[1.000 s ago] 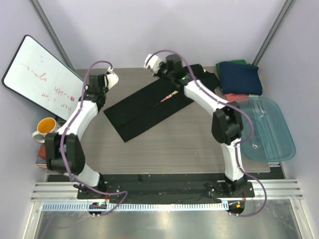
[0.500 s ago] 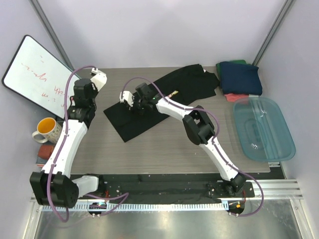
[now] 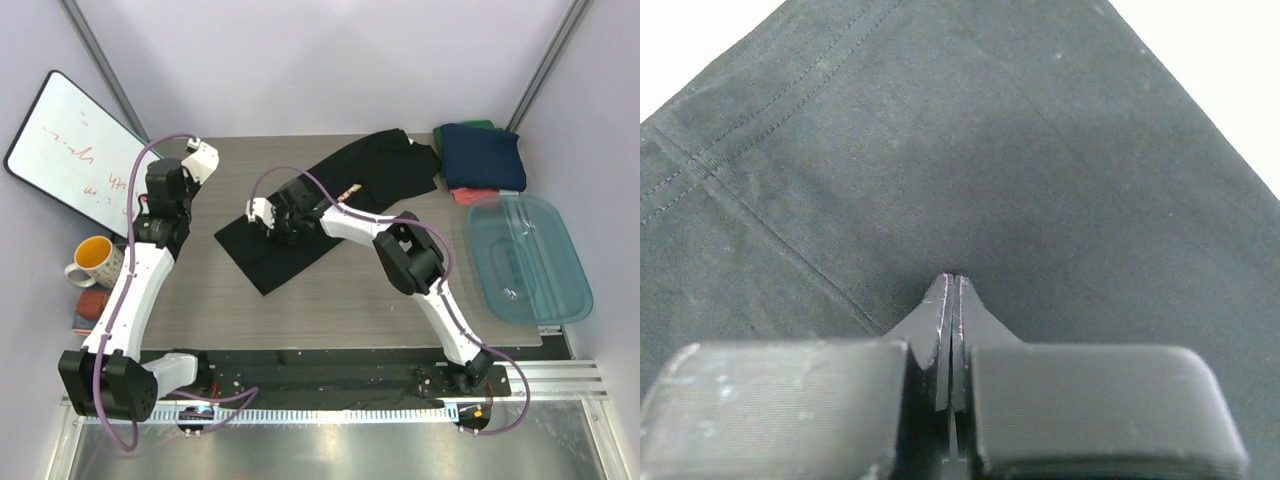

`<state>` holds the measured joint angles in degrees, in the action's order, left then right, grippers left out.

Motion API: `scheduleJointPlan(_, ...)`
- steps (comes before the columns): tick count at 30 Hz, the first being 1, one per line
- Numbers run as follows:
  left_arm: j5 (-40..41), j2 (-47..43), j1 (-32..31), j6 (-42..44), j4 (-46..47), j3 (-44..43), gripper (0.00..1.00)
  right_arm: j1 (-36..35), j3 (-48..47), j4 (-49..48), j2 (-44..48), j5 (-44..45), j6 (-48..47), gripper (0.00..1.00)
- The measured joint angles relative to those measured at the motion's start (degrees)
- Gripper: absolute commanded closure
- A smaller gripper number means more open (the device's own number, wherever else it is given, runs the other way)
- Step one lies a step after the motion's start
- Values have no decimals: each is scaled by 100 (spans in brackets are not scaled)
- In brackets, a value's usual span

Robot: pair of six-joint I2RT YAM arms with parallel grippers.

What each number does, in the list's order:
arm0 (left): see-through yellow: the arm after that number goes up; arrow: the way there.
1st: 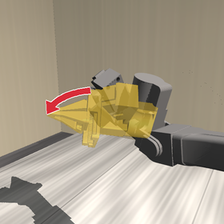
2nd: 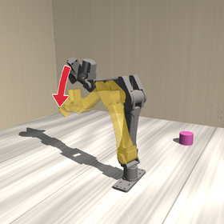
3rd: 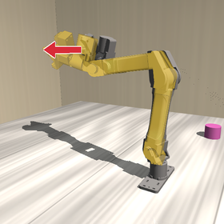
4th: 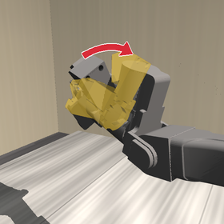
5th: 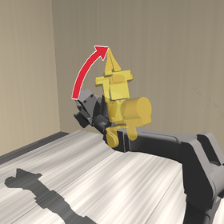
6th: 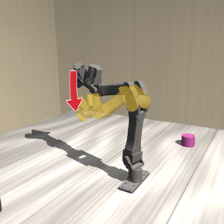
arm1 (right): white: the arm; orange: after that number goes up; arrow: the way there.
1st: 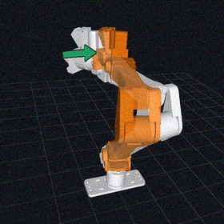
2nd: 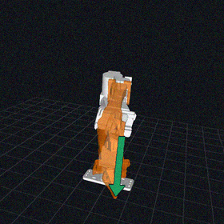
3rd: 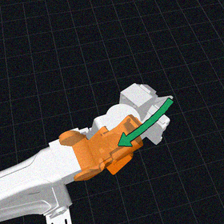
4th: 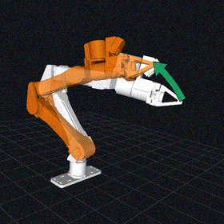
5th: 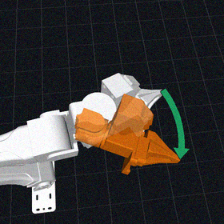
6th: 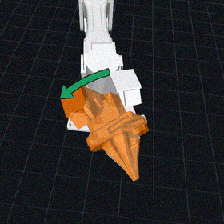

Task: Fold and stack the t-shirts
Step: Rotate the tshirt 90 degrees

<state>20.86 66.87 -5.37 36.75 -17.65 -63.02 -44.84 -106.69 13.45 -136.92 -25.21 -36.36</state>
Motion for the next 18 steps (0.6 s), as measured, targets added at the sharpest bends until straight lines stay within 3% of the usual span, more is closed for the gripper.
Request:
scheduleJointPlan(7, -422, 24, 0, 328, 24, -20, 100, 7, 1683, 369, 1239, 79, -590, 99)
scheduleJointPlan(18, -1067, 321, -2, 623, 28, -267, 100, 87, 4417, 2009, 3956, 240, -1237, 99)
